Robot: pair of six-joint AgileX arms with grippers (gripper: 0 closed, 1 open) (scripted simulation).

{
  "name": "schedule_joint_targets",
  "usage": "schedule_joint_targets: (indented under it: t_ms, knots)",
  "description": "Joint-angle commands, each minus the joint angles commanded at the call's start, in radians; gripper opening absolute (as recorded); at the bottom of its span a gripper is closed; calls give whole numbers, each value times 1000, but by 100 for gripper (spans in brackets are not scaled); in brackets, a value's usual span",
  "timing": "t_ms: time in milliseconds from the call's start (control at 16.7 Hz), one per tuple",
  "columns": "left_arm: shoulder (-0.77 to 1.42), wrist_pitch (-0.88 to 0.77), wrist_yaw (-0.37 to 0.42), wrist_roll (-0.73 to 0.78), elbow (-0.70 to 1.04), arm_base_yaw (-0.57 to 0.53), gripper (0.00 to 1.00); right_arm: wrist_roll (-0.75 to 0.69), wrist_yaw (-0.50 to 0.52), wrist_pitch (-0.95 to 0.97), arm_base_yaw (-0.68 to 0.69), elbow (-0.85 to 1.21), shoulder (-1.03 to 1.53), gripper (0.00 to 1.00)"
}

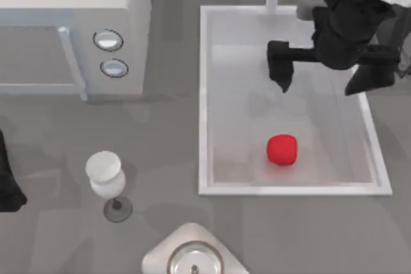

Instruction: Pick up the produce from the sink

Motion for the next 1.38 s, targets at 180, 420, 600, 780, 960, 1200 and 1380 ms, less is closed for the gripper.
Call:
schedule_joint_targets:
  t_ms: [180, 420, 600, 780, 960, 1200, 1380]
  knots:
    - [0, 0, 0, 0, 0, 0, 100, 34, 1, -84, 32, 137, 165, 100]
    - [0, 0, 0, 0, 0, 0, 100, 53, 1, -131, 50, 212, 256, 100]
    - [0, 0, 0, 0, 0, 0, 100, 53, 1, -131, 50, 212, 256, 100]
    - [0, 0, 0, 0, 0, 0, 100, 52, 0, -126, 45, 207, 257, 100]
    - [0, 0, 0, 0, 0, 0, 100, 53, 1, -57, 45, 171, 298, 100]
    - [0, 0, 0, 0, 0, 0, 100, 55, 2, 158, 48, 84, 402, 100]
    - [0, 0, 0, 0, 0, 0, 100, 56, 3, 289, 50, 24, 476, 100]
